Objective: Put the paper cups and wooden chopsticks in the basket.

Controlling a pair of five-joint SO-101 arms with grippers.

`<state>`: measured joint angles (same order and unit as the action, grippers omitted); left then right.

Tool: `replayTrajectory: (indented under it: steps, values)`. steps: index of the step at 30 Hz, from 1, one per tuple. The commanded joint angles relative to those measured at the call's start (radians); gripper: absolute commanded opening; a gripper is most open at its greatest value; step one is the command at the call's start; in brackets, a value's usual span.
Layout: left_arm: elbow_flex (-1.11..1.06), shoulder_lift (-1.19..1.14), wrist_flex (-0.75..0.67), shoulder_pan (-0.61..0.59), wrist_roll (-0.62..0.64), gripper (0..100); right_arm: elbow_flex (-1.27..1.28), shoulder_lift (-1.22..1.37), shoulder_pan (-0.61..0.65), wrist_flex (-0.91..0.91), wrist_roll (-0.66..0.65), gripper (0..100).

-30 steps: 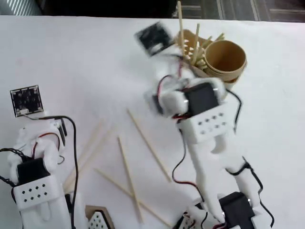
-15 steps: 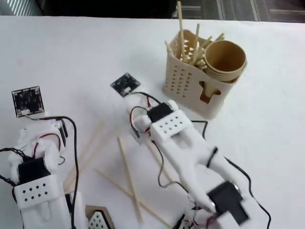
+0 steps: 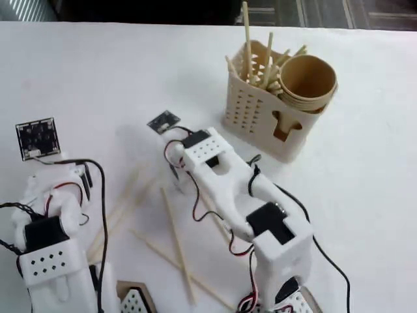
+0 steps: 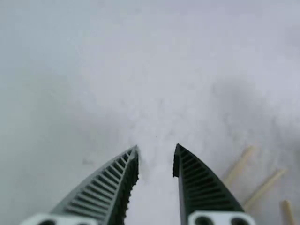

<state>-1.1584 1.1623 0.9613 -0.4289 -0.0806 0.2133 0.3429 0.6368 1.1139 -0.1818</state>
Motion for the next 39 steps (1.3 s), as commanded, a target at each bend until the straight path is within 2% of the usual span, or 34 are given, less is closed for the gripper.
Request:
replayTrajectory:
  steps: [1,8,15,18,21,28,34,39]
  values:
    - [0.009,0.013,-0.02,-0.001,-0.051,14,-0.031,0.039,0.013,-0.013,-0.008,2.6]
    - [0.044,0.007,0.011,0.028,-0.147,19,-0.023,-0.041,0.002,-0.007,-0.008,1.7]
    - [0.299,-0.062,0.299,0.105,-0.299,18,0.107,-0.179,-0.007,-0.058,0.0,1.7]
    - [0.433,-0.216,0.411,0.142,-0.351,22,0.183,-0.206,-0.038,-0.153,0.002,1.7]
    - [0.545,-0.41,0.466,0.182,-0.397,24,0.219,-0.214,-0.104,-0.245,0.002,1.7]
    - [0.72,-0.897,0.47,0.237,-0.531,25,0.224,-0.213,-0.205,-0.315,0.081,1.7]
    - [0.864,-1.276,0.476,0.277,-0.537,25,0.224,-0.211,-0.206,-0.32,0.089,1.7]
    - [0.948,-1.425,0.476,0.325,-0.529,25,0.226,-0.211,-0.206,-0.32,0.086,1.7]
